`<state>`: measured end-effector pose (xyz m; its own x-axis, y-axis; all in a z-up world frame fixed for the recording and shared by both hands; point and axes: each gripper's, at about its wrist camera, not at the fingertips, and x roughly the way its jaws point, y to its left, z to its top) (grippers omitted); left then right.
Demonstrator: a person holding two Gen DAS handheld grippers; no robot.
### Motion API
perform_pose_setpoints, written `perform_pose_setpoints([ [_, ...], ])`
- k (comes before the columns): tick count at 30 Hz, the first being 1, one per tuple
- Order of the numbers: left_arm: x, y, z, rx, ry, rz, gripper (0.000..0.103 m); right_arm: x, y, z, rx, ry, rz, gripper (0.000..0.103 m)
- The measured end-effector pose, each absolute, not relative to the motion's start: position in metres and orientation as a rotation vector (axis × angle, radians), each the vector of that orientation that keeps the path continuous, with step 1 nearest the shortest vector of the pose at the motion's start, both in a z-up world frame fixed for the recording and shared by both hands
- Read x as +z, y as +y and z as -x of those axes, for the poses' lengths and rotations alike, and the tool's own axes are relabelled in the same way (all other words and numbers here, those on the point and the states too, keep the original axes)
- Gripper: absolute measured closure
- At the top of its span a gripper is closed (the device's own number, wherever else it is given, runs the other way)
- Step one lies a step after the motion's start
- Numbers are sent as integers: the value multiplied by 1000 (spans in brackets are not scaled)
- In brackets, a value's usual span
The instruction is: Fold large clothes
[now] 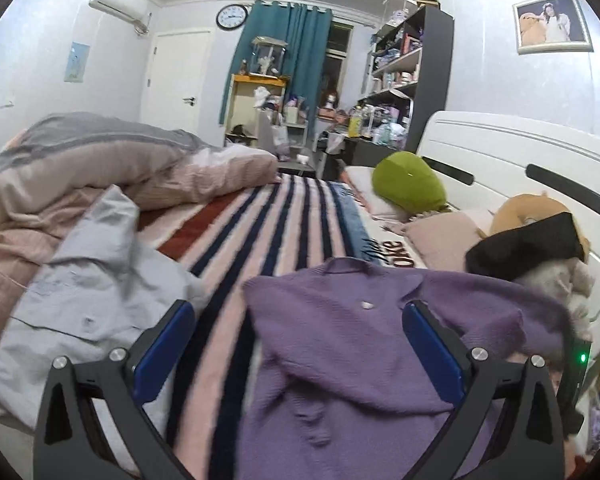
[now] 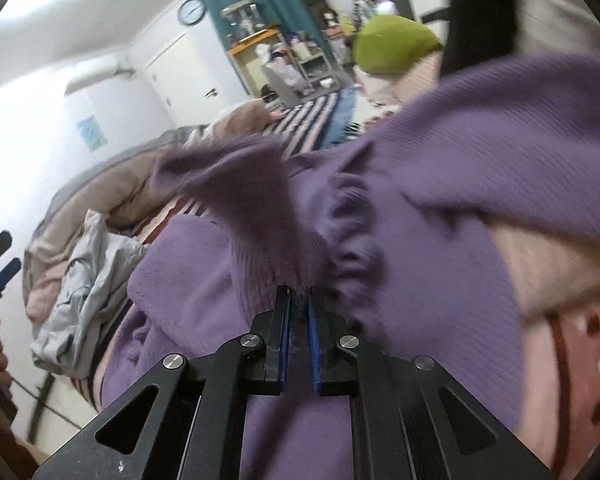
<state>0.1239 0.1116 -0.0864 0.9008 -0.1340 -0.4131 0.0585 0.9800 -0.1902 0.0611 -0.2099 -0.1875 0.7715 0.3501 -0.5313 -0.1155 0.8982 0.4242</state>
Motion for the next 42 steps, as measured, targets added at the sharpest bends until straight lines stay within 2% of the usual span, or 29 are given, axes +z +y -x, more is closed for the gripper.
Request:
perform_pose_setpoints([
  [5,-110,80,-134,-152,525,126,1,-198,-230,-42,362,666,-356,97],
  [6,-112,78,-134,-159,532,124,1,-199,-232,-43,343,681,-328,85],
  [7,-114,75,-133,-172,537,126,1,-200,-236,-44,316,689,-319,57],
  [9,-115,74,-130,-184,539,126,1,-205,-245,-48,268,694,-373,23],
  [14,-127,83,-122,-189,586,120,1,-214,-259,-68,276,709,-528,23],
  [15,-129,86,-120,-183,597,124,1,-210,-258,-70,277,700,-529,34],
  [16,-131,90,-119,-181,609,133,1,-204,-256,-71,270,681,-512,62],
  [17,-131,97,-116,-175,603,160,1,-198,-252,-72,256,674,-482,75],
  [18,-131,102,-113,-167,596,184,1,-190,-249,-71,242,659,-441,96],
  [22,-130,115,-113,-196,616,251,1,-155,-249,-49,239,543,-377,97],
  [26,-133,110,-117,-198,630,244,1,-142,-252,-24,226,512,-361,97],
  [30,-135,96,-120,-251,633,251,1,-160,-258,-5,212,565,-364,97],
  [33,-131,83,-118,-273,625,245,1,-195,-257,-9,256,677,-400,96],
  [36,-128,71,-114,-261,619,218,1,-217,-263,-10,275,731,-450,92],
  [38,-126,65,-114,-254,620,217,1,-214,-276,-3,293,704,-474,85],
  [40,-125,59,-115,-249,618,219,1,-202,-298,9,242,641,-467,60],
  [42,-123,50,-114,-251,613,207,1,-193,-326,21,169,576,-480,51],
])
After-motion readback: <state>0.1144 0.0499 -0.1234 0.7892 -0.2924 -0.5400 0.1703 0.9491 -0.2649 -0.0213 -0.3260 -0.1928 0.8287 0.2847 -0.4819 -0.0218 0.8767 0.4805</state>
